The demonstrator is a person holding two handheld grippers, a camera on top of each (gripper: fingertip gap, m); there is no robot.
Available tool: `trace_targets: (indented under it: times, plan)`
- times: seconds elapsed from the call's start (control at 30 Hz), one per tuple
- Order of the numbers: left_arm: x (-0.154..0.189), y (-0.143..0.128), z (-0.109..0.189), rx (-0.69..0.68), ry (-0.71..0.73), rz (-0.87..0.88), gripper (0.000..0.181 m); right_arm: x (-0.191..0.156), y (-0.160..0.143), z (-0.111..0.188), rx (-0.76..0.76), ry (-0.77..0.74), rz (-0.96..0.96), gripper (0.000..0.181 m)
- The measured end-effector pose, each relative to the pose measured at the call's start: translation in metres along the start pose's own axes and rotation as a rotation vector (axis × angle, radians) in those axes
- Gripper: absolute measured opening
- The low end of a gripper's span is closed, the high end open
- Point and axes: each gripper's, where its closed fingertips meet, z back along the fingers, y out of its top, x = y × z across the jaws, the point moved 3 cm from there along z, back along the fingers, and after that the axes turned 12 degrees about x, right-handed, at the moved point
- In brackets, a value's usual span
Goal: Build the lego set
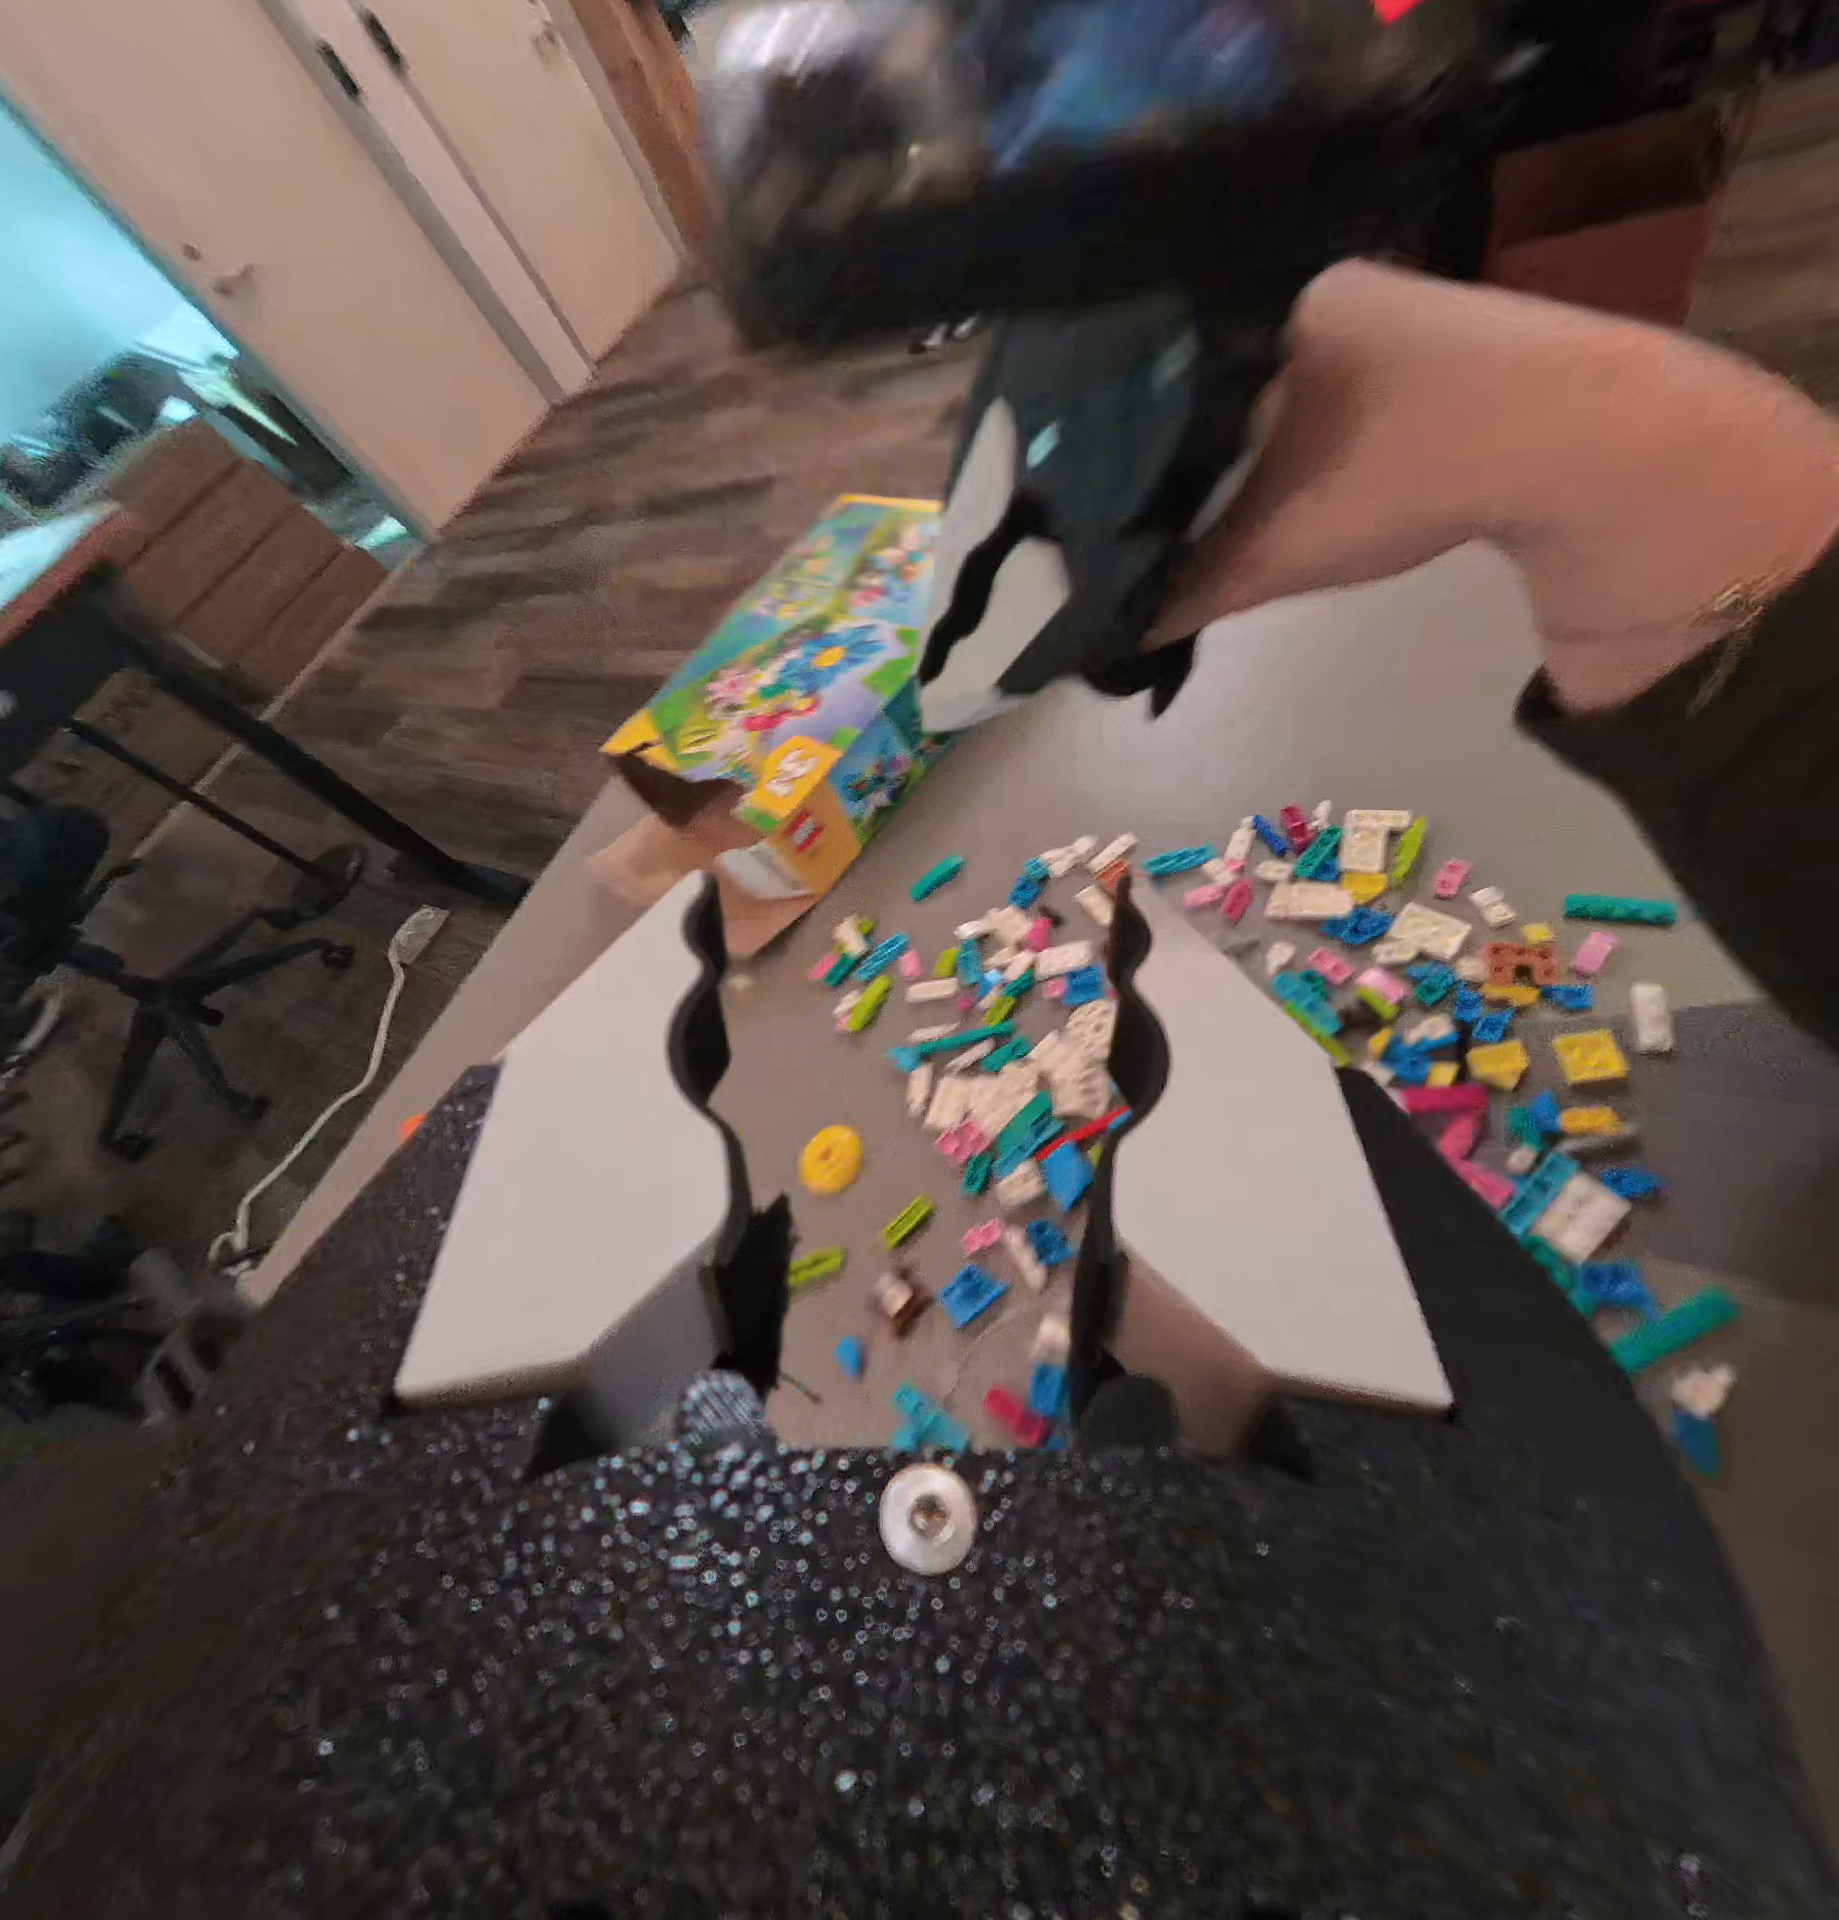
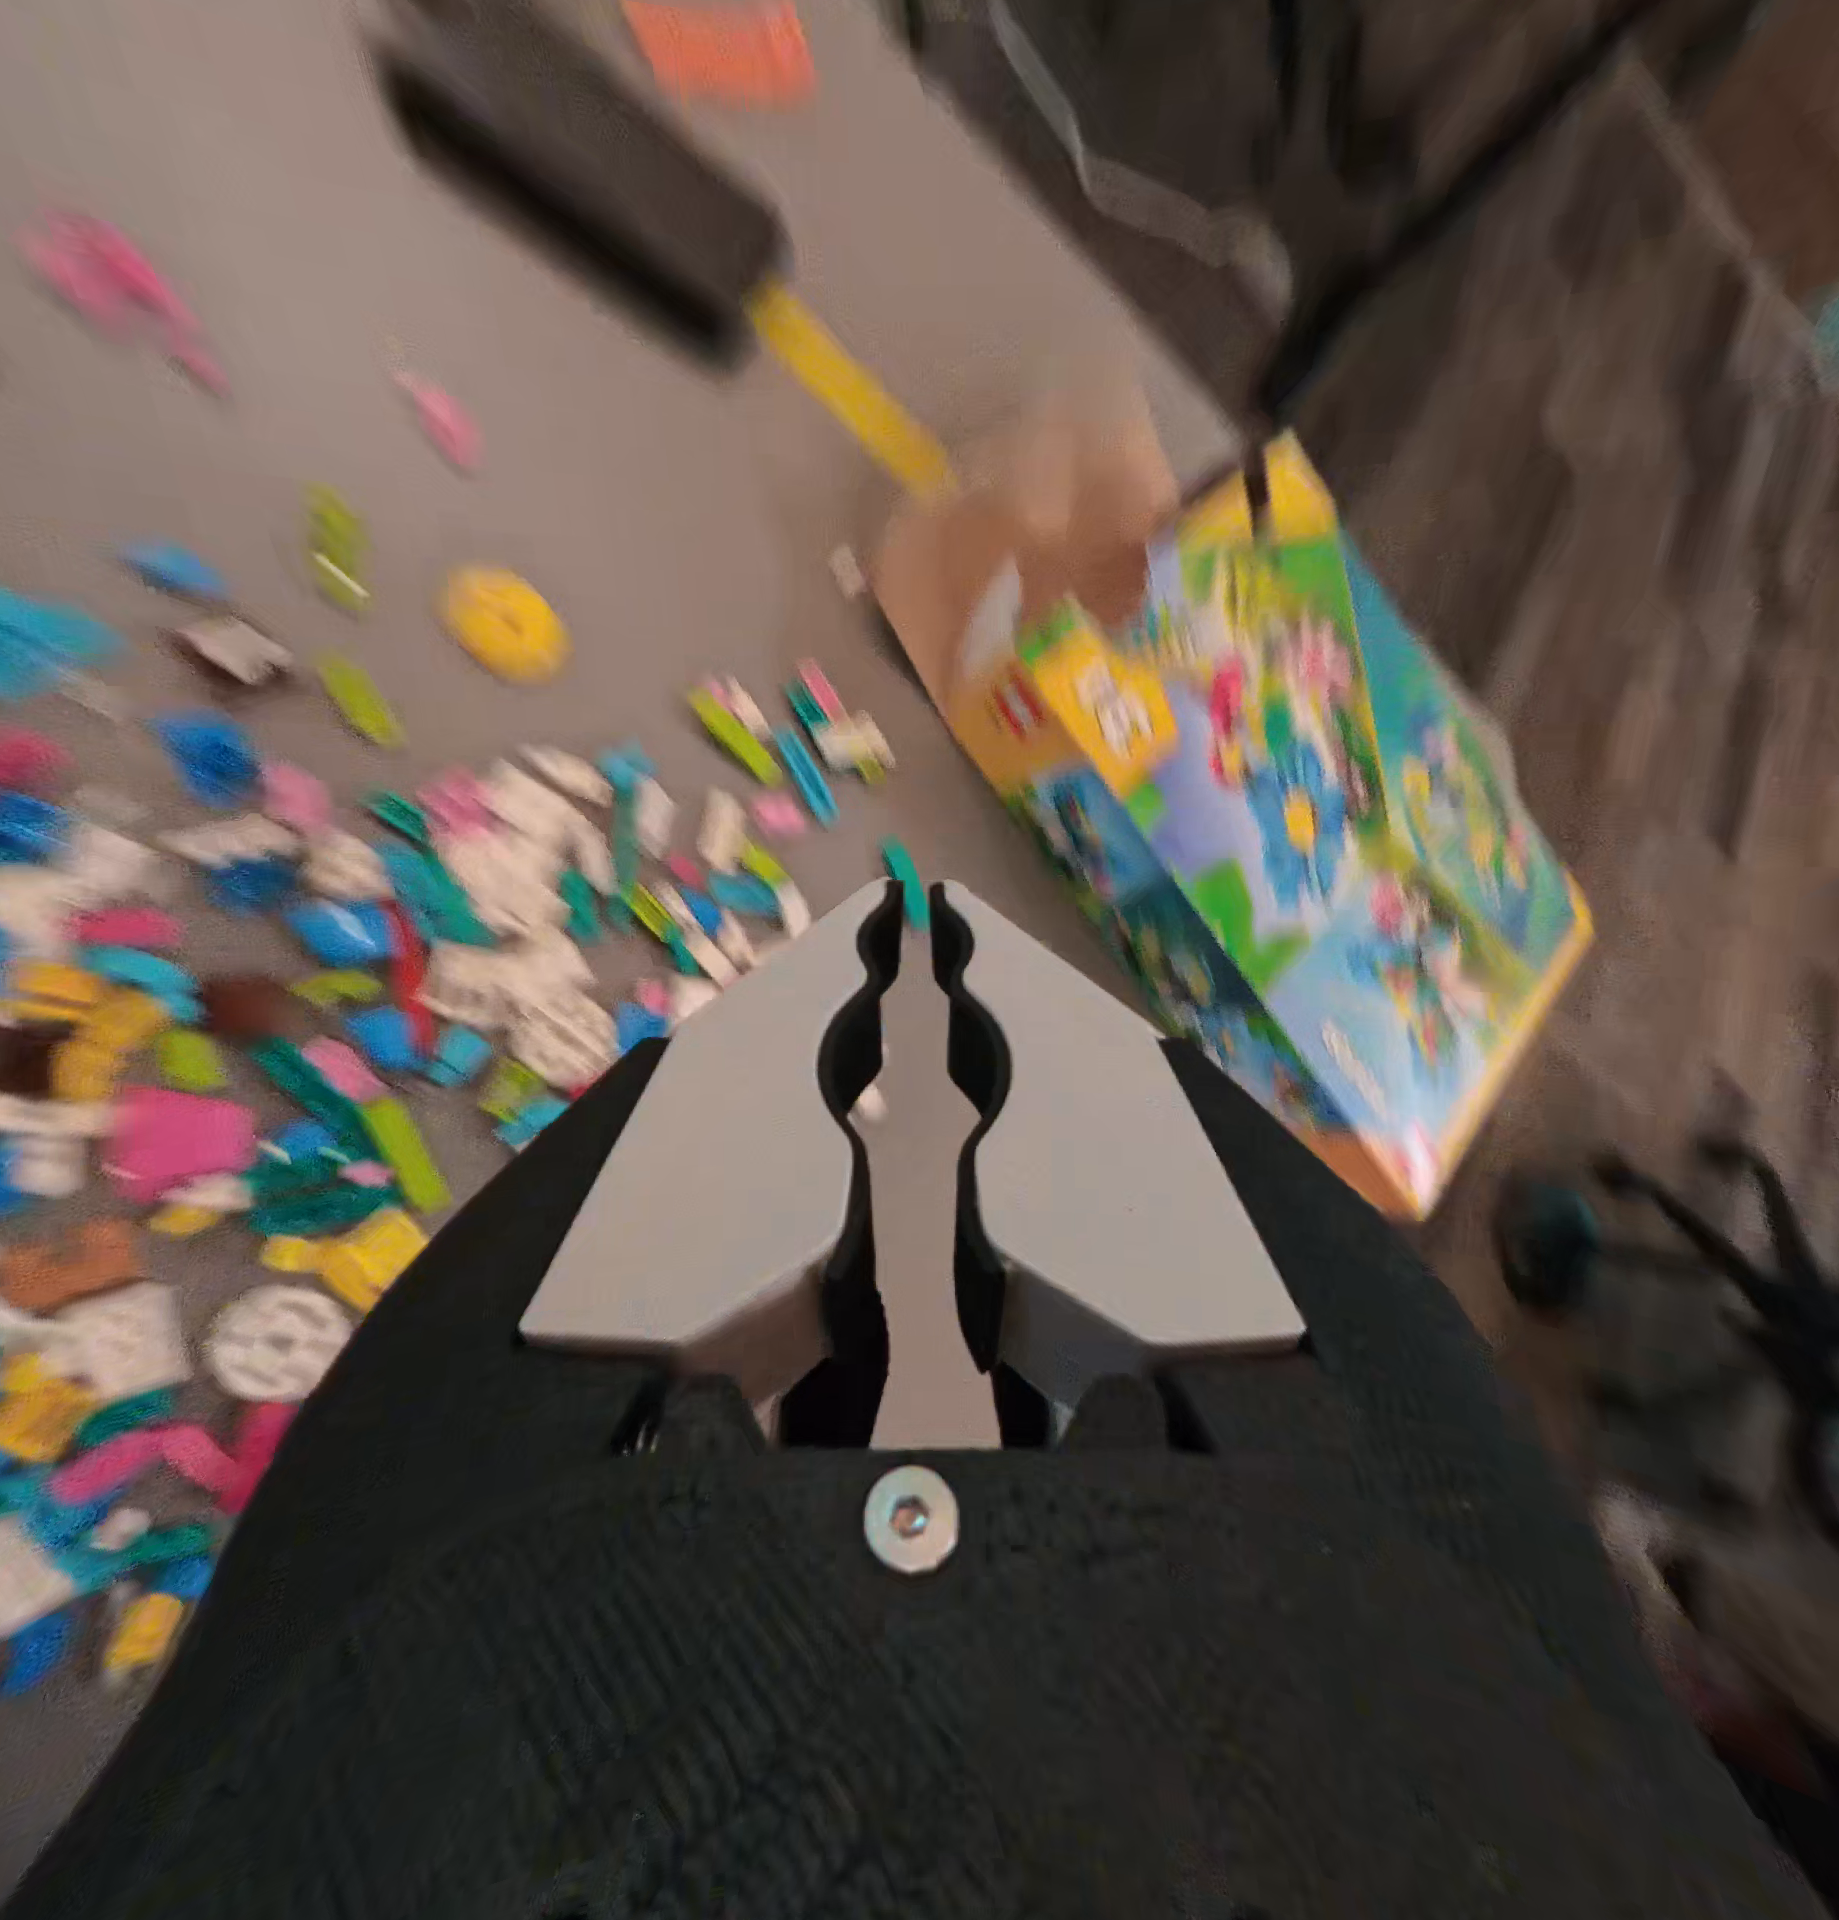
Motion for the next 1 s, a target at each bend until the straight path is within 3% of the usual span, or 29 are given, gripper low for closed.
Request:
trace_targets:
  times: [0.13,0.27,0.33,0.4,0.5,0.6,0.73,0.8,0.9,1.0]
  plan:
    - [-0.059,-0.031,0.102,0.057,0.146,0.069,0.087,-0.038,0.083,0.048,0.426,0.034,0.042,0.016]
    - [-0.127,-0.084,0.219,0.119,0.351,0.207,0.091,-0.086,0.135,0.081,0.750,0.062,0.042,0.038]
    - [-0.150,-0.112,0.272,0.183,0.400,0.425,0.091,-0.101,0.154,0.084,0.862,0.022,-0.036,0.062]
    - [-0.170,-0.141,0.313,0.243,0.439,0.612,0.093,-0.121,0.167,0.076,0.917,0.010,-0.074,0.062]
    - [-0.208,-0.187,0.361,0.292,0.608,0.604,0.091,-0.159,0.182,0.050,0.916,0.061,-0.081,0.062]
    - [-0.241,-0.232,0.384,0.299,0.752,0.496,0.086,-0.199,0.194,0.012,0.852,0.172,-0.091,0.062]
    - [-0.260,-0.276,0.388,0.299,0.840,0.346,0.087,-0.245,0.200,-0.032,0.724,0.278,-0.136,0.063]
    - [-0.268,-0.291,0.394,0.337,0.934,0.301,0.116,-0.264,0.201,-0.050,0.673,0.297,-0.170,0.063]
    - [-0.271,-0.301,0.391,0.309,0.973,0.295,0.136,-0.291,0.206,-0.069,0.700,0.302,-0.384,0.062]
    - [-0.263,-0.302,0.393,0.296,0.989,0.197,0.128,-0.317,0.211,-0.088,0.827,0.253,-0.664,0.058]
